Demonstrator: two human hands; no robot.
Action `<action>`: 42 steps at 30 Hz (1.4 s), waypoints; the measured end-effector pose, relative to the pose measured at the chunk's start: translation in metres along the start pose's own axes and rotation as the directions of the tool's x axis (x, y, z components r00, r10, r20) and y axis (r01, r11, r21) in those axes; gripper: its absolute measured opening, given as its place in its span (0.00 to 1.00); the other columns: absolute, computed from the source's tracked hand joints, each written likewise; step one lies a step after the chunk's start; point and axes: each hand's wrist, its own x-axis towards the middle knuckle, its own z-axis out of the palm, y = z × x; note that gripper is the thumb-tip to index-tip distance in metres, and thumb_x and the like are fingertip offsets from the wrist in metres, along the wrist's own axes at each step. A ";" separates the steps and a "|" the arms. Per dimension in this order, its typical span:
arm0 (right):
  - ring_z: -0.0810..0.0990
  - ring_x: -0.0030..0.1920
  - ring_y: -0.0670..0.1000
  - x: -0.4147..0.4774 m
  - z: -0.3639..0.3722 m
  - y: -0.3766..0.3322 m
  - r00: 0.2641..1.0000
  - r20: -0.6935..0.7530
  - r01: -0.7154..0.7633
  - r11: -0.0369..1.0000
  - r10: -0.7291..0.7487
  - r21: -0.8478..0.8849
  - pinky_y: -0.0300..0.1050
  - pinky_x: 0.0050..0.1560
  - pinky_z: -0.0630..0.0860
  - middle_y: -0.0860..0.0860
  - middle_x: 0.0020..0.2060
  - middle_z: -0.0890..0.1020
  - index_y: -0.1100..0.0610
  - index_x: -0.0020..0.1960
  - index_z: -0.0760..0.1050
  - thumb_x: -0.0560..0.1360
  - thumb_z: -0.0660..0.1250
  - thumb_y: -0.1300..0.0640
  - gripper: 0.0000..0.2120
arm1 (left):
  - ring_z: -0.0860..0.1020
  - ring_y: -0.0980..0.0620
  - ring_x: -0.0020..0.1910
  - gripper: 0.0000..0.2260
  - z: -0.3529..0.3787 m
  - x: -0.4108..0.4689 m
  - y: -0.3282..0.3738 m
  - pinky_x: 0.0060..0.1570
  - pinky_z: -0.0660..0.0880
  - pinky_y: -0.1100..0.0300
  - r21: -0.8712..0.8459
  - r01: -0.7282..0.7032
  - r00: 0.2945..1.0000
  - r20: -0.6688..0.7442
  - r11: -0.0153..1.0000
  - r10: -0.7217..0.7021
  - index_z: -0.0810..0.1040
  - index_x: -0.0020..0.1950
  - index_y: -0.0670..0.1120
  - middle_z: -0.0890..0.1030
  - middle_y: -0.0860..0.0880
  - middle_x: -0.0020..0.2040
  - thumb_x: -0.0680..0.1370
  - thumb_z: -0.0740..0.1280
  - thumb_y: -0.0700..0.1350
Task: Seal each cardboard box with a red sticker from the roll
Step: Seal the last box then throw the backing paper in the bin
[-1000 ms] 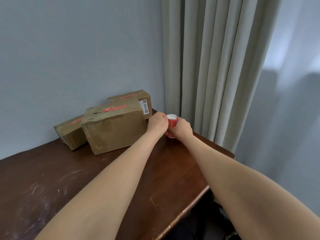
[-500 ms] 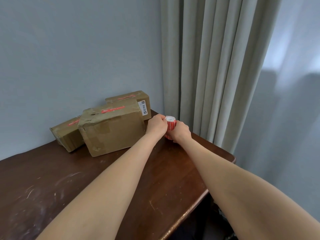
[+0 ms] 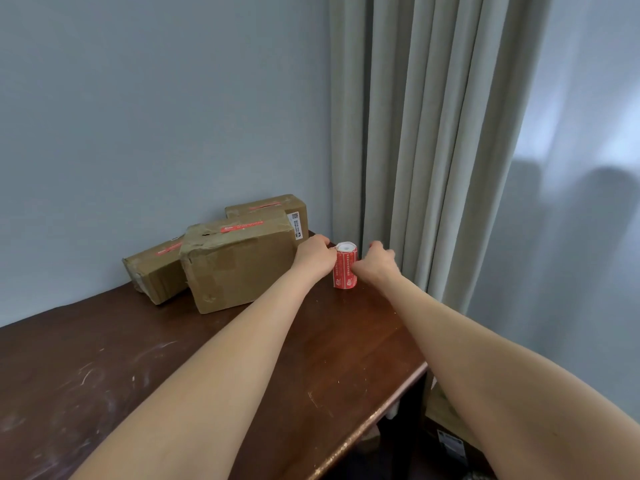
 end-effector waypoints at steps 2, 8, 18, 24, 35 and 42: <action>0.72 0.64 0.59 -0.005 -0.010 -0.004 0.990 -0.135 0.049 0.998 -0.042 0.050 0.53 0.59 0.74 0.57 0.69 0.65 0.55 0.73 0.61 0.74 0.68 0.54 0.30 | 0.77 0.43 0.59 0.18 -0.008 -0.005 0.000 0.60 0.75 0.51 -0.012 -0.006 1.000 -0.023 1.000 0.005 0.70 0.70 0.42 0.74 0.43 0.67 0.81 0.59 0.42; 0.74 0.60 0.56 -0.028 -0.014 -0.046 0.917 -0.335 0.285 0.943 -0.217 0.170 0.53 0.56 0.77 0.54 0.64 0.68 0.54 0.65 0.68 0.73 0.66 0.59 0.21 | 0.78 0.45 0.58 0.14 -0.038 -0.017 -0.007 0.58 0.74 0.55 -0.053 -0.052 0.984 -0.171 0.997 0.042 0.75 0.65 0.44 0.78 0.45 0.62 0.80 0.58 0.41; 0.69 0.66 0.58 -0.043 0.031 -0.096 0.899 -0.009 0.438 0.898 -0.438 0.039 0.52 0.64 0.70 0.56 0.69 0.66 0.56 0.73 0.63 0.77 0.60 0.54 0.24 | 0.74 0.44 0.62 0.17 -0.105 -0.017 -0.058 0.56 0.75 0.51 0.280 0.135 0.912 -0.411 0.950 -0.008 0.72 0.69 0.46 0.74 0.44 0.66 0.82 0.56 0.43; 0.62 0.71 0.60 -0.031 0.047 -0.107 0.899 0.022 0.438 0.898 -0.437 -0.035 0.54 0.67 0.64 0.57 0.72 0.62 0.52 0.75 0.62 0.80 0.56 0.52 0.23 | 0.69 0.42 0.67 0.21 -0.103 -0.015 -0.081 0.64 0.67 0.49 0.469 0.158 0.960 -0.279 0.869 -0.024 0.71 0.69 0.44 0.72 0.43 0.69 0.83 0.49 0.51; 0.64 0.69 0.63 -0.022 0.057 -0.106 0.923 0.069 0.381 0.924 -0.378 -0.042 0.56 0.67 0.65 0.60 0.70 0.64 0.54 0.74 0.62 0.81 0.55 0.48 0.24 | 0.73 0.44 0.65 0.23 -0.107 -0.013 -0.085 0.59 0.71 0.50 0.564 0.106 0.965 -0.256 0.819 0.052 0.71 0.69 0.46 0.74 0.46 0.68 0.81 0.53 0.58; 0.76 0.59 0.58 -0.023 0.054 -0.104 0.953 0.037 0.295 0.948 -0.301 0.122 0.47 0.49 0.70 0.57 0.62 0.75 0.59 0.70 0.64 0.79 0.60 0.49 0.24 | 0.78 0.47 0.50 0.15 -0.112 -0.011 -0.082 0.38 0.69 0.57 0.671 0.078 0.972 -0.217 0.738 0.095 0.76 0.57 0.46 0.80 0.47 0.51 0.80 0.59 0.55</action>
